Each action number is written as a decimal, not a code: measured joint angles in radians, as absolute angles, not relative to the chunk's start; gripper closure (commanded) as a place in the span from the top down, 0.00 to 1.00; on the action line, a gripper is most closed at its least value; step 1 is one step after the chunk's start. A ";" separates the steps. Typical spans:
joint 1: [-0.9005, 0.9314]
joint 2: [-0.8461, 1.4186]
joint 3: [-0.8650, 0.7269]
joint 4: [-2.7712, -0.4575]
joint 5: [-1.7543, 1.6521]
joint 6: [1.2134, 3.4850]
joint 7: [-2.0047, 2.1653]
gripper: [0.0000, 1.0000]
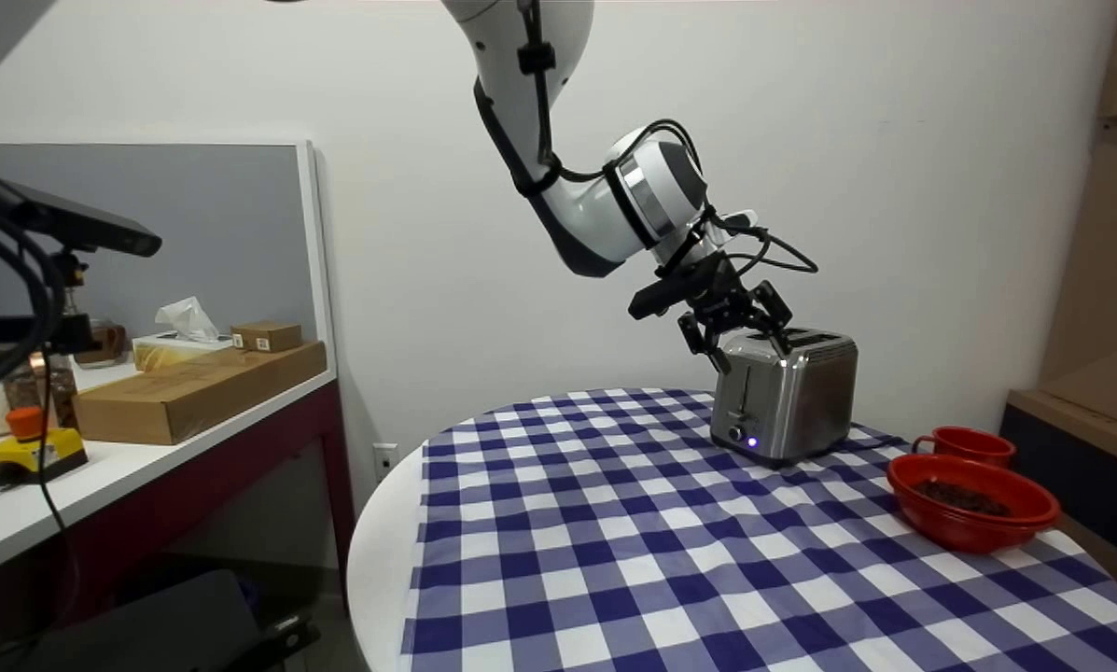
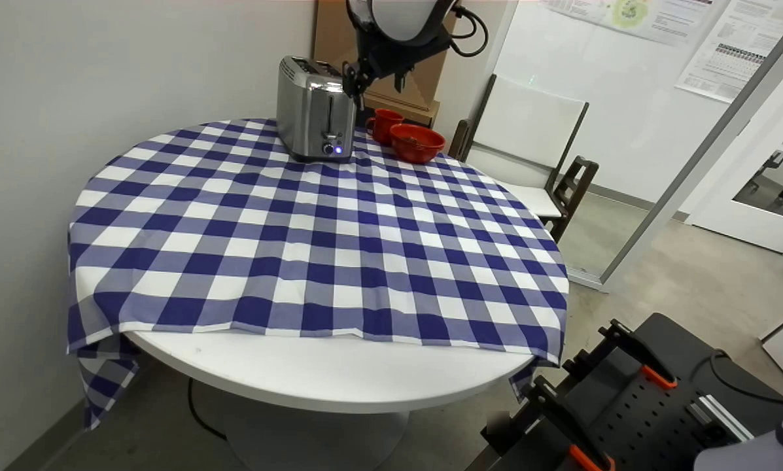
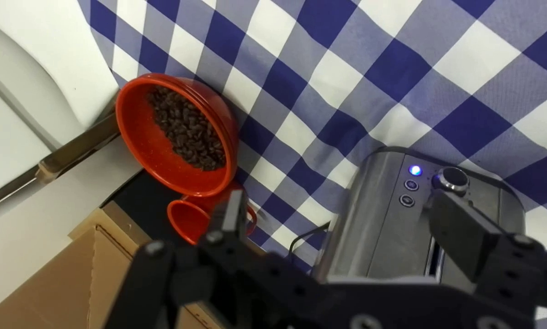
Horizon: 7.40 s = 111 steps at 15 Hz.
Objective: Press the button on the toaster
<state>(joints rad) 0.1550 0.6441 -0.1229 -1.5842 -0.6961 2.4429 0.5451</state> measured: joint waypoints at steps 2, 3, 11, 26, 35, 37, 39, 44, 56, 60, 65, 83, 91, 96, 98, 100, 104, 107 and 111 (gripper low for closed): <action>0.155 0.671 -0.127 -1.566 -0.689 2.443 0.545 1.00; 0.155 0.685 -0.128 -1.556 -0.685 2.443 0.545 1.00; 0.165 0.784 -0.143 -1.484 -0.630 2.443 0.545 1.00; 0.238 0.795 -0.243 -1.508 -0.624 2.422 0.668 1.00; 0.235 0.892 -0.245 -1.437 -0.563 2.416 0.708 1.00; 0.233 0.916 -0.246 -1.407 -0.548 2.416 0.708 1.00; 0.230 0.938 -0.249 -1.378 -0.534 2.416 0.707 1.00; 0.226 0.989 -0.258 -1.308 -0.507 2.416 0.707 1.00; 0.222 1.075 -0.267 -1.184 -0.464 2.416 0.706 1.00; 0.216 1.096 -0.267 -1.159 -0.453 2.415 0.705 1.00; 0.217 1.119 -0.285 -1.135 -0.452 2.425 0.709 1.00; 0.216 1.130 -0.275 -1.117 -0.411 2.448 0.688 1.00; 0.214 1.130 -0.274 -1.114 -0.384 2.451 0.673 1.00; 0.220 1.135 -0.291 -1.114 -0.384 2.497 0.684 1.00; 0.222 1.136 -0.296 -1.114 -0.384 2.513 0.685 1.00; 0.222 1.137 -0.297 -1.114 -0.384 2.517 0.685 1.00; 0.217 1.137 -0.288 -1.113 -0.374 2.516 0.669 1.00; 0.213 1.135 -0.278 -1.112 -0.353 2.513 0.645 1.00; 0.207 1.133 -0.264 -1.110 -0.324 2.488 0.594 1.00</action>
<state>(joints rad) 0.2074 1.1327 -0.2635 -1.1103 -0.3239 2.4883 0.5936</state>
